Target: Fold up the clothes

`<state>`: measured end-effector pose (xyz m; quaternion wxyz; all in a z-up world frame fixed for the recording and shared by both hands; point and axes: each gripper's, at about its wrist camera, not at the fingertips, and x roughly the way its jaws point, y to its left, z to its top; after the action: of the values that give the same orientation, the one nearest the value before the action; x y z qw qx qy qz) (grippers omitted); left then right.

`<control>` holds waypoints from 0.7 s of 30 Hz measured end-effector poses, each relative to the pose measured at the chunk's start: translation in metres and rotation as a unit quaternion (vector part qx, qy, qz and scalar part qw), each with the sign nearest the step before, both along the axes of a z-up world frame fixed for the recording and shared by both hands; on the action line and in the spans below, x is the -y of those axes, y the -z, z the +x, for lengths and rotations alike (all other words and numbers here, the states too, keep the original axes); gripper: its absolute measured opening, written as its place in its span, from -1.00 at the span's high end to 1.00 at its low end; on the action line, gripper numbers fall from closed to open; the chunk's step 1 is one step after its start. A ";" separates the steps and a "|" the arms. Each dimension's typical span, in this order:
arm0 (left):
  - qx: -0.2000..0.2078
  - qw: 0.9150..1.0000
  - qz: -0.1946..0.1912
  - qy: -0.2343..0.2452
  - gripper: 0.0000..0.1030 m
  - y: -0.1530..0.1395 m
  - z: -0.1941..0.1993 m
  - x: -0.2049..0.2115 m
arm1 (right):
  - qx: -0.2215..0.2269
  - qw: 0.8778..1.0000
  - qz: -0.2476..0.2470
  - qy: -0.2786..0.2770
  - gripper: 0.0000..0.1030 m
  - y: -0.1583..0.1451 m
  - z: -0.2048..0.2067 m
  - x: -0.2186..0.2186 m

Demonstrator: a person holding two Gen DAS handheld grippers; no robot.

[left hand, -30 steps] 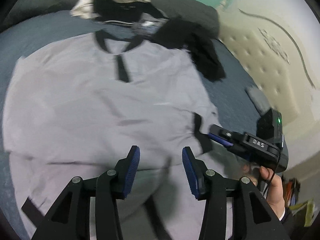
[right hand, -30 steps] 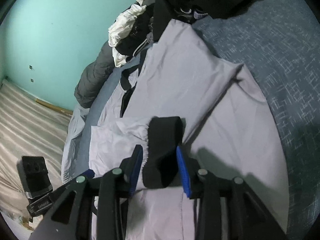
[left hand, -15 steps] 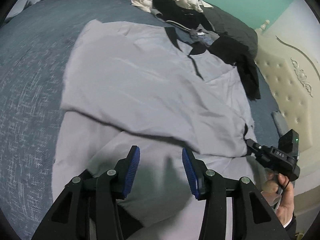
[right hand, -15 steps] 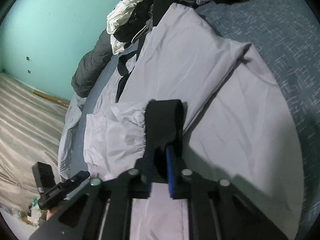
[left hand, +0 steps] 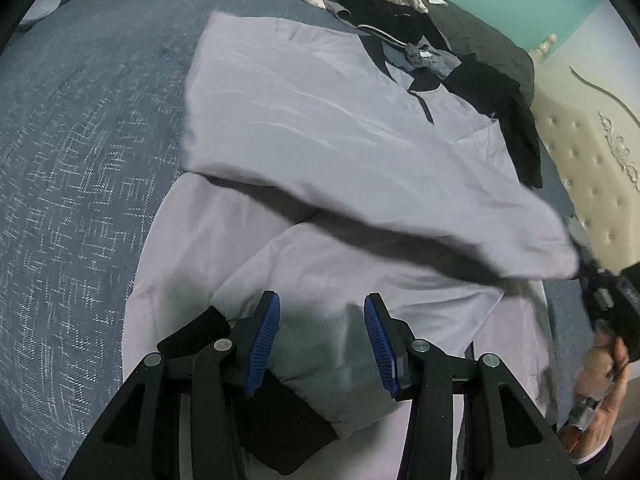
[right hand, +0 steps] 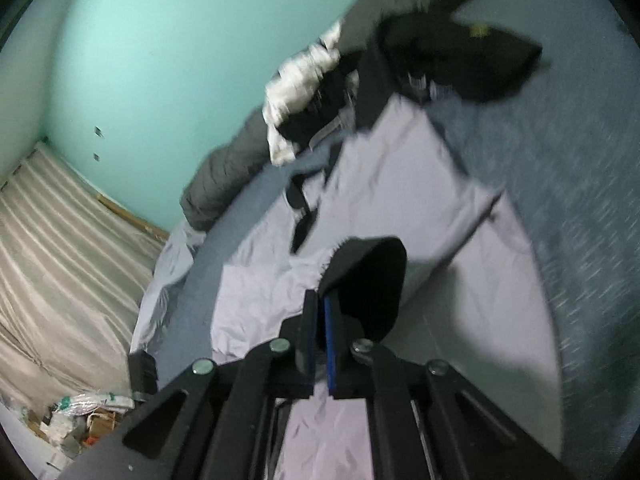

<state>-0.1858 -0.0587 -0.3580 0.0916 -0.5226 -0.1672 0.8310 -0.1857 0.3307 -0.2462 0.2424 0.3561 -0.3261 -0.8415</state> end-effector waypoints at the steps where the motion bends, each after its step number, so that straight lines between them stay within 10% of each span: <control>1: 0.001 1.000 0.000 0.000 0.07 0.001 0.000 0.000 | -0.013 1.000 -0.001 0.007 0.95 -0.007 0.004 -0.004; 14: 0.016 1.000 0.000 -0.004 0.07 0.009 0.003 -0.003 | -0.060 0.994 0.002 0.089 0.95 -0.031 0.040 -0.066; 21: -0.044 0.999 -0.021 -0.005 0.07 -0.045 0.003 0.007 | -0.031 0.997 0.002 0.074 0.95 -0.014 0.032 -0.063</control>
<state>-0.1823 -0.0656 -0.3131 0.0838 -0.4869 -0.1479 0.8568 -0.1536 0.3936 -0.2325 0.1886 0.3058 -0.3419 -0.8683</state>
